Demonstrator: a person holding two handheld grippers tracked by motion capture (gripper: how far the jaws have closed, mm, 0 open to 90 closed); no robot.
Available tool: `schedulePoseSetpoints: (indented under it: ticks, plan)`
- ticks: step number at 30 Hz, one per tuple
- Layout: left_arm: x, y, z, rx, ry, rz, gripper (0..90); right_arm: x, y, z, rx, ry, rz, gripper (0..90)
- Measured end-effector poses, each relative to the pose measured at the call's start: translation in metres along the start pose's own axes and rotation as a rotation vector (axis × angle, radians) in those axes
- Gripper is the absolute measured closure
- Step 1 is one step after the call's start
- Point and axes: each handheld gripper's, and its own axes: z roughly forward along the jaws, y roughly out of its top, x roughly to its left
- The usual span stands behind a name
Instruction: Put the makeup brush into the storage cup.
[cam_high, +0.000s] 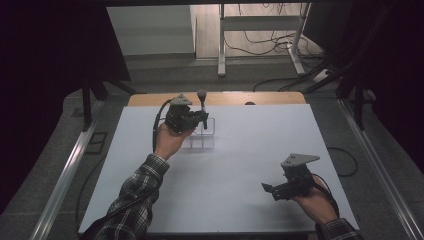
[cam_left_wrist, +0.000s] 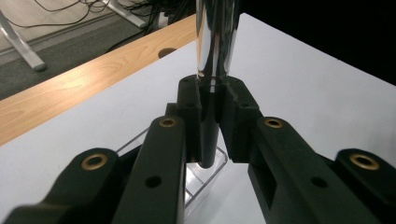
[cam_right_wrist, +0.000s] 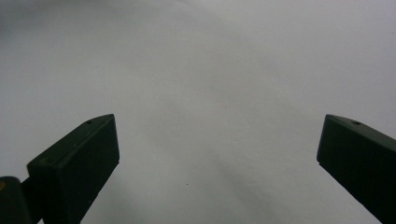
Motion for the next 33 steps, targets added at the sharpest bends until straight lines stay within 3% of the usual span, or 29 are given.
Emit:
schedulePoseSetpoints:
  ticks: [17, 33]
  plan:
    - [0.002, -0.006, 0.014, 0.01, 0.042, -0.001, 78.9, 0.001, 0.0, 0.001, 0.004, 0.004, -0.006, 0.0]
    - [0.0, -0.018, 0.027, 0.016, 0.046, -0.009, 78.9, 0.001, 0.0, 0.001, 0.008, 0.004, -0.011, 0.0]
